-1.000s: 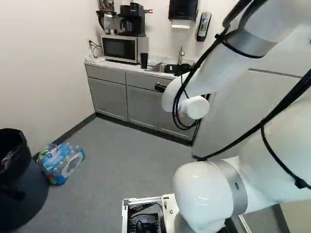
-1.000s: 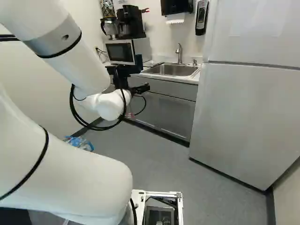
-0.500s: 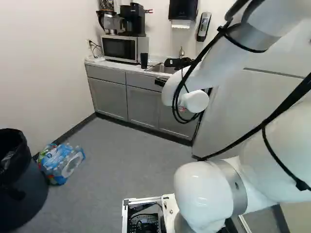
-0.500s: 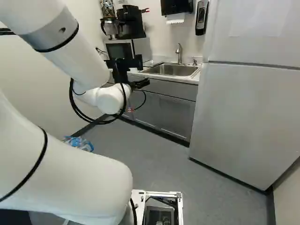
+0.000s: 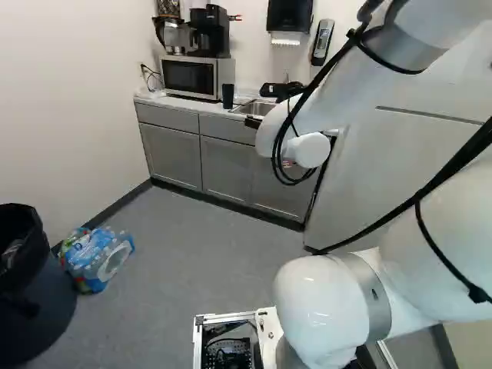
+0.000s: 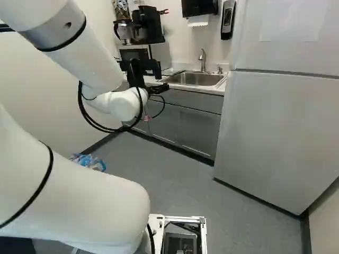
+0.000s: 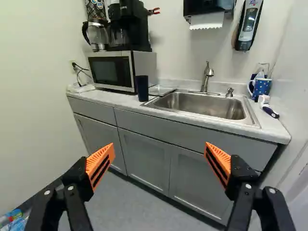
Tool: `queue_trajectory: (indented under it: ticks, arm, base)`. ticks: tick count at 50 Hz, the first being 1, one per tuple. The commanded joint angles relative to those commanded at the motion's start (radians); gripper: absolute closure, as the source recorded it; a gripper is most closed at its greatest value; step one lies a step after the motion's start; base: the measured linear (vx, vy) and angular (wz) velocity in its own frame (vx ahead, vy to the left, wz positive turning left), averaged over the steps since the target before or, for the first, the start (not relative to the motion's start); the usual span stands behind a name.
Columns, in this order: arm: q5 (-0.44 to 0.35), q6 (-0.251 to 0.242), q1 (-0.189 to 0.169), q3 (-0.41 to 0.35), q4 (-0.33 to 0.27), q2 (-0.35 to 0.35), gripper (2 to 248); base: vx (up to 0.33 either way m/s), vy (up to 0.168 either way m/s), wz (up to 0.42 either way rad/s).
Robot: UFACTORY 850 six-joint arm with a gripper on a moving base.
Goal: Rinse the cup and place it in the tray
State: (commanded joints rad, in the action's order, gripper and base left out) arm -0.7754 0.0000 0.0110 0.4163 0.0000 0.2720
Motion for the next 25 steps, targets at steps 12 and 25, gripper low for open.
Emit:
queue_trajectory:
  ticks: [12,25]
  arm:
    - [0.020,0.000,0.000,0.028,0.000,-0.001,3]
    - [0.040,0.000,0.000,0.058,0.000,-0.003,3]
  base:
    - [0.000,0.000,0.000]
    - [0.000,0.000,0.000]
